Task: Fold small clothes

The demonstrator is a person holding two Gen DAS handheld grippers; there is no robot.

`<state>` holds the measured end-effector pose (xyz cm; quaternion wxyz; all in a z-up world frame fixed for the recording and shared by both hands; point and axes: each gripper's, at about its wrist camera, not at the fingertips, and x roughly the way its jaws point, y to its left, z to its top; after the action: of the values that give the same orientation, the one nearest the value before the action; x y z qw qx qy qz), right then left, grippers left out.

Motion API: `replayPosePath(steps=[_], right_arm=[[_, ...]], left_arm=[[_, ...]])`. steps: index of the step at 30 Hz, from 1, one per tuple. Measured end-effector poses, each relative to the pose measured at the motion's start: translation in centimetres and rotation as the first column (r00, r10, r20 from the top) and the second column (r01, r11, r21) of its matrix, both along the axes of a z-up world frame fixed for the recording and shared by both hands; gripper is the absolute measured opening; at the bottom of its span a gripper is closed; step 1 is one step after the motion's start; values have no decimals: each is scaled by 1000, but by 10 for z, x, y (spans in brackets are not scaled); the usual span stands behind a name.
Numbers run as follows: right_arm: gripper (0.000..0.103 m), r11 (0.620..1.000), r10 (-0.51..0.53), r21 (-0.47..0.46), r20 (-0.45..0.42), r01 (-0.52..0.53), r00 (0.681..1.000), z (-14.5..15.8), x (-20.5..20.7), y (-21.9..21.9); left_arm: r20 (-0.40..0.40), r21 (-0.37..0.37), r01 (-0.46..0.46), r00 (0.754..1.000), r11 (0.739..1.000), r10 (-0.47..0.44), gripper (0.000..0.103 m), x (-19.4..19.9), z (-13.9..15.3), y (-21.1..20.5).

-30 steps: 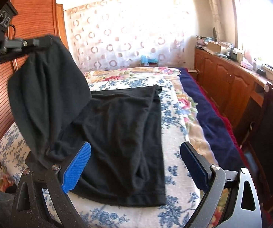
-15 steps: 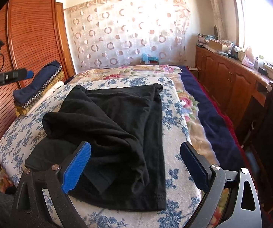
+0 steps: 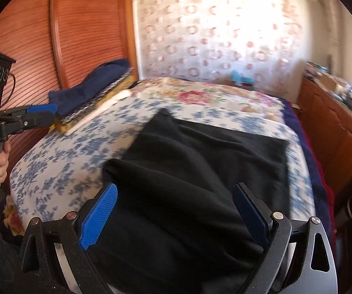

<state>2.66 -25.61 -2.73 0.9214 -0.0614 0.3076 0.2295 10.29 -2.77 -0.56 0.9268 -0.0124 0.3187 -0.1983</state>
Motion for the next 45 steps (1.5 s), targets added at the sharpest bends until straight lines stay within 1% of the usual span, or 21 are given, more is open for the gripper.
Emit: replayPosePath(steps=[7, 11, 14, 15, 17, 18, 19, 21, 23, 25, 27, 32, 34, 36, 41, 42, 43, 44, 45], right_arm=[[95, 989, 136, -52, -43, -138, 990, -8, 24, 55], [95, 980, 173, -86, -95, -181, 980, -21, 49, 72], [95, 971, 181, -130, -139, -200, 973, -31, 62, 83], [90, 970, 181, -134, -156, -203, 971, -32, 67, 84], [78, 970, 180, -131, -183, -205, 967, -35, 77, 81], [58, 970, 177, -133, -186, -203, 966, -36, 80, 81], [33, 970, 180, -128, -191, -206, 965, -37, 83, 80], [10, 972, 188, -108, -191, -211, 963, -32, 89, 74], [10, 981, 149, -102, -144, -165, 978, -18, 93, 59], [9, 991, 112, -68, -104, -119, 988, 0, 101, 42], [9, 995, 63, -67, -62, -67, 996, 14, 107, 26], [9, 994, -70, -85, -6, 69, 998, 35, 140, -11], [9, 989, -113, -98, 0, 112, 994, 35, 155, -23], [9, 982, -153, -116, -12, 151, 988, 32, 173, -30], [9, 957, -251, -173, -88, 233, 964, 6, 216, -30], [15, 954, -265, -175, -108, 244, 958, 1, 222, -31], [28, 947, -286, -185, -114, 262, 951, -2, 227, -29], [33, 929, -330, -210, -96, 305, 939, -4, 228, -29], [38, 919, -352, -219, -83, 328, 932, -2, 231, -30]], left_arm=[[18, -7, -19, 1000, 1000, 19, 76, -3, 1, 12], [3, -16, -25, 1000, 1000, 25, 76, -2, -5, 16], [-11, -15, -23, 1000, 1000, 23, 76, -1, -10, 17], [-14, -16, -21, 1000, 1000, 21, 76, -1, -11, 17], [-19, -15, -17, 1000, 1000, 17, 76, -1, -15, 16], [-23, -15, -16, 1000, 1000, 15, 77, -1, -16, 16], [-28, -15, -14, 1000, 1000, 14, 76, -1, -18, 15], [-35, -15, -10, 999, 1000, 10, 76, -1, -21, 14], [-41, -15, -2, 999, 1000, 2, 76, -1, -23, 12], [-45, -14, 3, 999, 1000, -3, 76, -2, -24, 11], [-48, -13, 8, 999, 1000, -8, 76, -1, -25, 9], [-51, -14, 16, 999, 1000, -16, 76, -1, -27, 4], [-55, -13, 19, 998, 1000, -20, 76, 0, -28, 2], [-59, -9, 21, 998, 1000, -22, 76, 0, -29, 1], [-68, -2, 25, 997, 1000, -25, 76, 0, -32, -1], [-70, -2, 25, 997, 1000, -25, 76, 0, -33, -1], [-71, -1, 25, 997, 1000, -25, 76, 0, -34, -1], [-72, -1, 25, 997, 1000, -25, 76, 0, -34, -1], [-74, -1, 24, 997, 1000, -24, 76, 0, -34, -1]])
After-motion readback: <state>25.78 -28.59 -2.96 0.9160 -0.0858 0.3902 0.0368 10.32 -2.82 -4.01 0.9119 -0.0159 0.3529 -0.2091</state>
